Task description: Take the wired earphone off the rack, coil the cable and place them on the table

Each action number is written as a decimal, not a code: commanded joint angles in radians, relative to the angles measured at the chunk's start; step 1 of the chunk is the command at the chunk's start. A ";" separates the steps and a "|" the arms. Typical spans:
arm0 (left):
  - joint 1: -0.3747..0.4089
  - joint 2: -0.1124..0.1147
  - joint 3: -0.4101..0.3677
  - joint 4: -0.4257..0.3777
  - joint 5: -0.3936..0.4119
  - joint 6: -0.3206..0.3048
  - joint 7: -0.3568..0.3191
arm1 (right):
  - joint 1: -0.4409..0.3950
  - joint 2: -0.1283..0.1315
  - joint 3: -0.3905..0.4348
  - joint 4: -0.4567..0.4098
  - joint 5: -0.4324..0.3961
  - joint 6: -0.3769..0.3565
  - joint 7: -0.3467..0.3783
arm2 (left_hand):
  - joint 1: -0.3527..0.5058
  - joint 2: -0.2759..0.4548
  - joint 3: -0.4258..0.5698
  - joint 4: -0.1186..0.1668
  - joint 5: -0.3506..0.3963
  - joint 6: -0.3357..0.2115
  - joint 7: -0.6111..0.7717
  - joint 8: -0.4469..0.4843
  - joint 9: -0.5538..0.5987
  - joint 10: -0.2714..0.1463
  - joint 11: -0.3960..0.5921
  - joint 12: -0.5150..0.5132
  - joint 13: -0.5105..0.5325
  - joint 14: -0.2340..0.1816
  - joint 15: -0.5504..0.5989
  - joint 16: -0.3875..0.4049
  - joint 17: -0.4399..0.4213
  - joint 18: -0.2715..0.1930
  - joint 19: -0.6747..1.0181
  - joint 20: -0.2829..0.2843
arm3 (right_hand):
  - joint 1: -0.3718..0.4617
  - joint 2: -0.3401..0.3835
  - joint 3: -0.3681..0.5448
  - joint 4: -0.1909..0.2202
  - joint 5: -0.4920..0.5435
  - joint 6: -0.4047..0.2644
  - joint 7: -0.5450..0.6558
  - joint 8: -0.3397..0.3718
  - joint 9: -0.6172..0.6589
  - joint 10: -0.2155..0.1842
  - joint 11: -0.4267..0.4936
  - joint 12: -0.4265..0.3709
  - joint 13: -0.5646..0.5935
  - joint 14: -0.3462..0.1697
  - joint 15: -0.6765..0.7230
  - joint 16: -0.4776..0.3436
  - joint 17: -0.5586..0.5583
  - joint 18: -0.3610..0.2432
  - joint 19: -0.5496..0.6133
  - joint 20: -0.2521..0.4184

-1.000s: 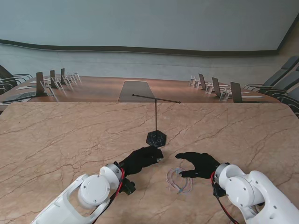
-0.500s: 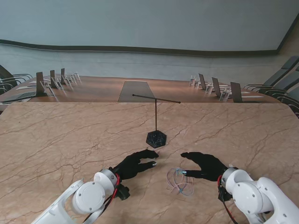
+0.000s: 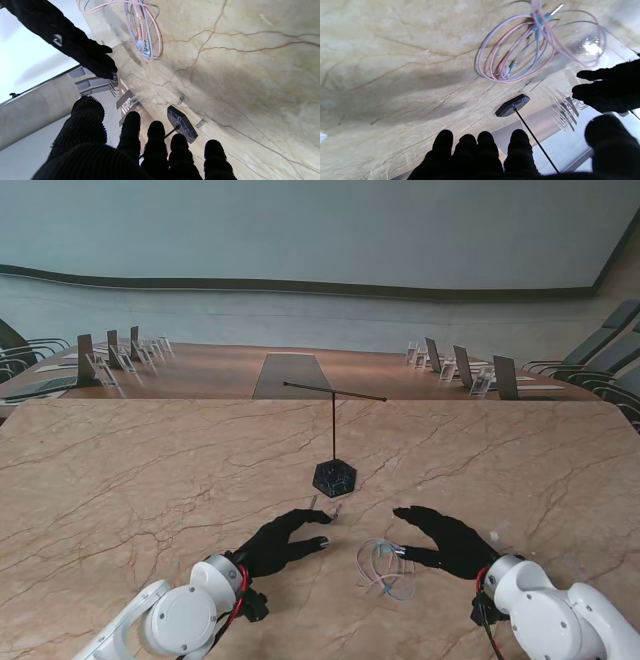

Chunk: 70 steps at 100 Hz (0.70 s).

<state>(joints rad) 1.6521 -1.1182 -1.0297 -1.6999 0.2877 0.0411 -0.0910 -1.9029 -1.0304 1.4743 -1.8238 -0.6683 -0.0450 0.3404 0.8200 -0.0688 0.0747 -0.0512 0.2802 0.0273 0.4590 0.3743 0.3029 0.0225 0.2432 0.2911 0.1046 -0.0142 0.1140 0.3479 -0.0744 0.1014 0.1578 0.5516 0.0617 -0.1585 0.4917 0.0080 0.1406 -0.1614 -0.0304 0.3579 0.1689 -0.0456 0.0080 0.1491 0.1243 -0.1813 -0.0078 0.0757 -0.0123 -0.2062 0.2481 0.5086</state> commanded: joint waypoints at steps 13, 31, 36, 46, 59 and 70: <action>0.046 0.010 -0.018 -0.020 0.042 -0.013 0.004 | -0.067 -0.013 0.018 -0.045 0.020 -0.026 -0.026 | -0.071 0.046 -0.014 0.042 -0.046 -0.010 -0.042 -0.022 -0.067 -0.051 -0.025 -0.025 -0.045 -0.070 -0.060 -0.038 0.017 -0.049 -0.072 -0.077 | -0.063 0.038 0.010 -0.057 0.010 -0.004 -0.014 -0.032 -0.033 -0.006 -0.024 0.017 -0.034 -0.041 -0.020 -0.018 -0.002 -0.061 -0.040 -0.027; 0.068 0.011 -0.028 -0.021 0.071 -0.022 0.020 | -0.099 -0.018 0.022 -0.056 0.049 -0.039 -0.050 | -0.118 0.046 -0.025 0.044 -0.094 -0.026 -0.068 -0.049 -0.101 -0.078 -0.041 -0.051 -0.047 -0.094 -0.095 -0.066 0.027 -0.063 -0.100 -0.145 | -0.063 0.031 0.012 -0.060 0.010 0.004 -0.011 -0.041 -0.032 0.000 -0.024 0.019 -0.035 -0.035 -0.020 -0.019 0.000 -0.059 -0.045 -0.032; 0.073 0.011 -0.031 -0.020 0.082 -0.025 0.026 | -0.108 -0.019 0.024 -0.059 0.057 -0.039 -0.052 | -0.128 0.048 -0.029 0.042 -0.107 -0.031 -0.072 -0.054 -0.106 -0.081 -0.047 -0.056 -0.048 -0.097 -0.098 -0.072 0.027 -0.066 -0.103 -0.153 | -0.064 0.030 0.012 -0.062 0.009 0.003 -0.011 -0.044 -0.035 0.003 -0.026 0.018 -0.036 -0.031 -0.021 -0.020 -0.001 -0.058 -0.047 -0.034; 0.085 0.010 -0.037 -0.020 0.102 -0.030 0.043 | -0.124 -0.022 0.030 -0.065 0.066 -0.044 -0.063 | -0.140 0.051 -0.029 0.042 -0.122 -0.039 -0.068 -0.066 -0.109 -0.084 -0.069 -0.070 -0.048 -0.100 -0.106 -0.101 0.032 -0.069 -0.114 -0.185 | -0.065 0.029 0.013 -0.063 0.009 0.009 -0.011 -0.050 -0.037 0.004 -0.029 0.016 -0.037 -0.030 -0.022 -0.022 0.001 -0.056 -0.052 -0.038; 0.096 0.008 -0.045 -0.018 0.114 -0.039 0.061 | -0.140 -0.024 0.040 -0.065 0.071 -0.053 -0.073 | -0.142 0.055 -0.028 0.042 -0.123 -0.040 -0.064 -0.069 -0.109 -0.084 -0.068 -0.068 -0.047 -0.102 -0.105 -0.106 0.032 -0.070 -0.115 -0.195 | -0.066 0.026 0.015 -0.065 0.010 0.010 -0.013 -0.062 -0.036 0.006 -0.031 0.012 -0.037 -0.026 -0.022 -0.026 0.003 -0.055 -0.057 -0.044; 0.103 0.006 -0.048 -0.017 0.118 -0.041 0.074 | -0.143 -0.025 0.043 -0.058 0.083 -0.059 -0.075 | -0.136 0.057 -0.025 0.042 -0.121 -0.040 -0.060 -0.070 -0.108 -0.084 -0.066 -0.066 -0.047 -0.103 -0.103 -0.108 0.032 -0.070 -0.114 -0.200 | -0.065 0.026 0.017 -0.065 0.011 0.009 -0.014 -0.070 -0.037 0.006 -0.032 0.010 -0.037 -0.026 -0.022 -0.027 0.004 -0.055 -0.059 -0.046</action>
<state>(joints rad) 1.7412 -1.1086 -1.0769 -1.7155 0.4027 0.0027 -0.0213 -2.0388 -1.0512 1.5179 -1.8842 -0.5913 -0.0974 0.2649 0.7095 -0.0502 0.0592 -0.0510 0.1942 0.0186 0.4196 0.3152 0.2408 -0.0202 0.2004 0.2319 0.0916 -0.0658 0.0240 0.2548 -0.0470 0.0712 0.0702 0.3673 0.0352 -0.1587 0.5023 -0.0235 0.1406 -0.1503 -0.0304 0.3058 0.1622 -0.0437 0.0059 0.1598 0.1243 -0.1807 -0.0105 0.0690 -0.0107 -0.2063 0.2223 0.4847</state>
